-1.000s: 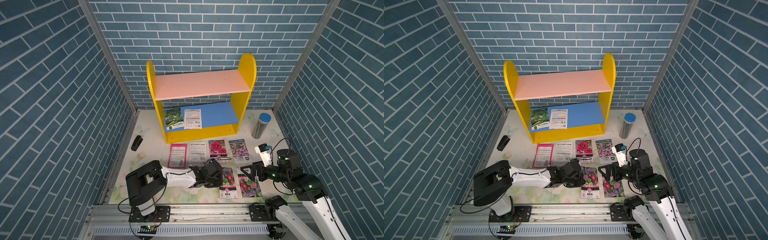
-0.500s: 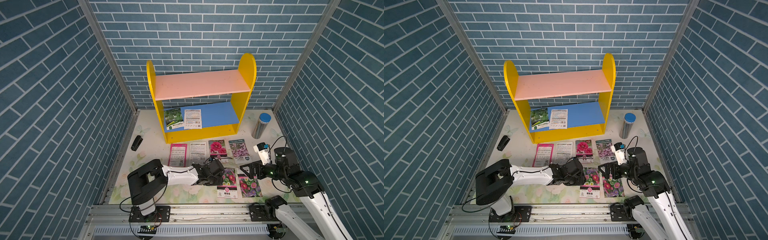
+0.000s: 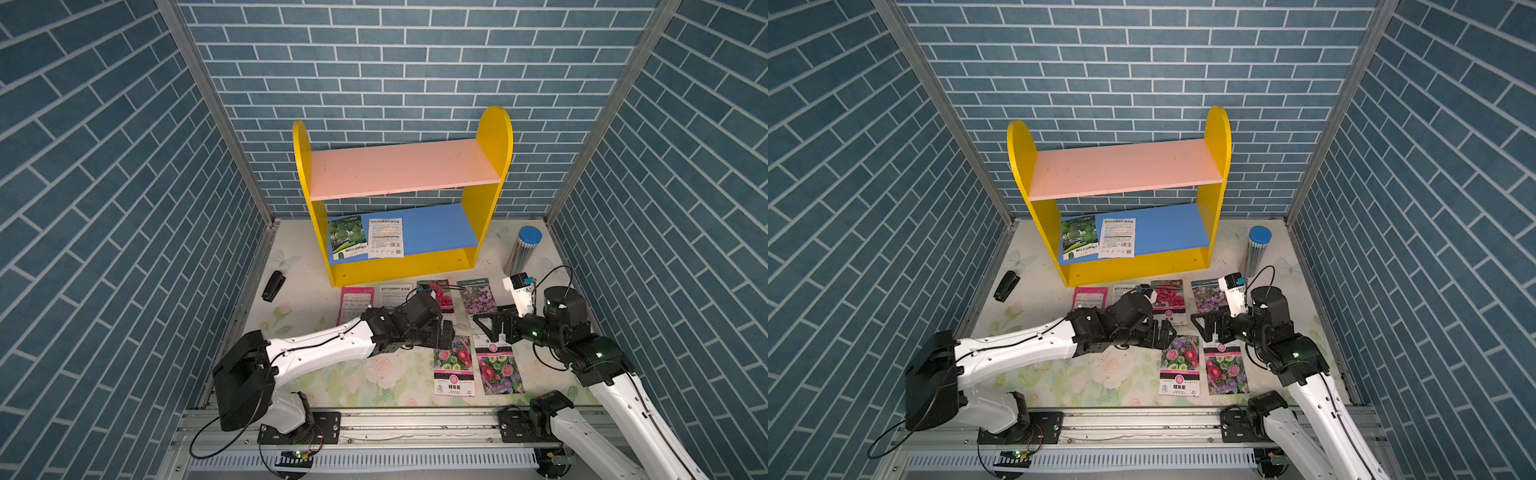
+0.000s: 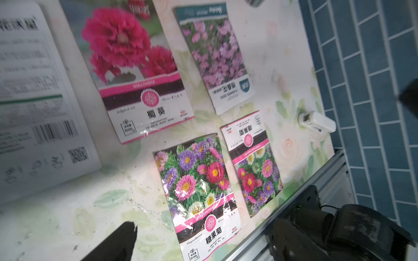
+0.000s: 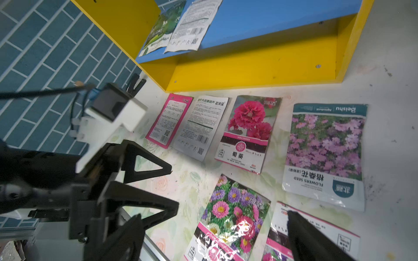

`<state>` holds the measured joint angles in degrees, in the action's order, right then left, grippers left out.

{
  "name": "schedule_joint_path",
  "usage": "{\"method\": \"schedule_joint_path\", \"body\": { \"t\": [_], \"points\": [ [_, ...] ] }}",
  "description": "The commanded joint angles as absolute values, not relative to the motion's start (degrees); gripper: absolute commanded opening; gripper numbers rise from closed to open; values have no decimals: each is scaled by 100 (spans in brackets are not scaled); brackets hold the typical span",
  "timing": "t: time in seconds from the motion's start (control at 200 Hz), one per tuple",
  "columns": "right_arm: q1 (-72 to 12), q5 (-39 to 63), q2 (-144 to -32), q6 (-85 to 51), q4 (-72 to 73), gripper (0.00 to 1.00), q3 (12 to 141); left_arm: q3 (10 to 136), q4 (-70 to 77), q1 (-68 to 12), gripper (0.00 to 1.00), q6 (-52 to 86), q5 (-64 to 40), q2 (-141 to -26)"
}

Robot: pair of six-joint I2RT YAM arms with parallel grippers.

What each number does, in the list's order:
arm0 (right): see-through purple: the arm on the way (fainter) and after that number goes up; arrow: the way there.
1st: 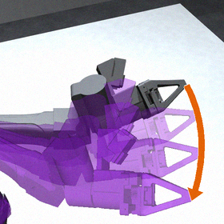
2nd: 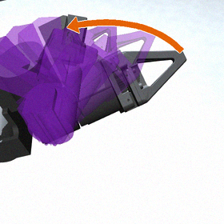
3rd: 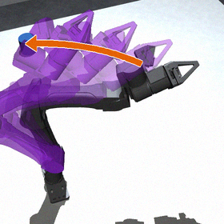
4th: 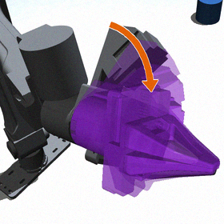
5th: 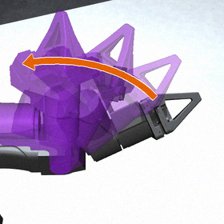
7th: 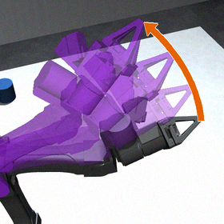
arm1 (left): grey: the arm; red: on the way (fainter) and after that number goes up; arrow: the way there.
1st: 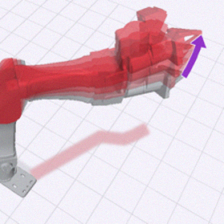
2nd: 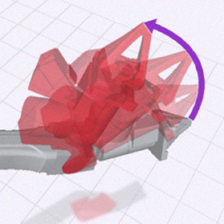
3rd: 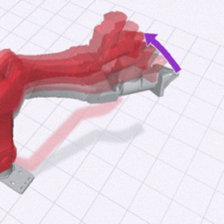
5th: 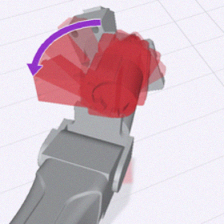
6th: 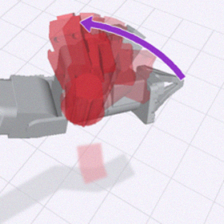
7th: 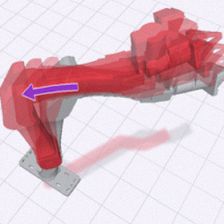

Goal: Take the seed bag off the shelf
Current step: Place the seed packet at the center of the board.

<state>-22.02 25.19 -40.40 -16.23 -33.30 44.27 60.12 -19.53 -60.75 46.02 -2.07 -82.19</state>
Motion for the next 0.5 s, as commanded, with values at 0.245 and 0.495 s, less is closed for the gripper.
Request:
{"method": "schedule_joint_path", "body": {
  "t": [0.245,0.495],
  "points": [
    [-2275,2881,-5218,-1776,-900,100,4643,6012,-2362,-5285,100,3088,610,-7059],
    [-2795,2332,-6280,-1626,-274,100,5218,5982,-2395,-4889,100,2682,1140,-6448]
  ]
}}
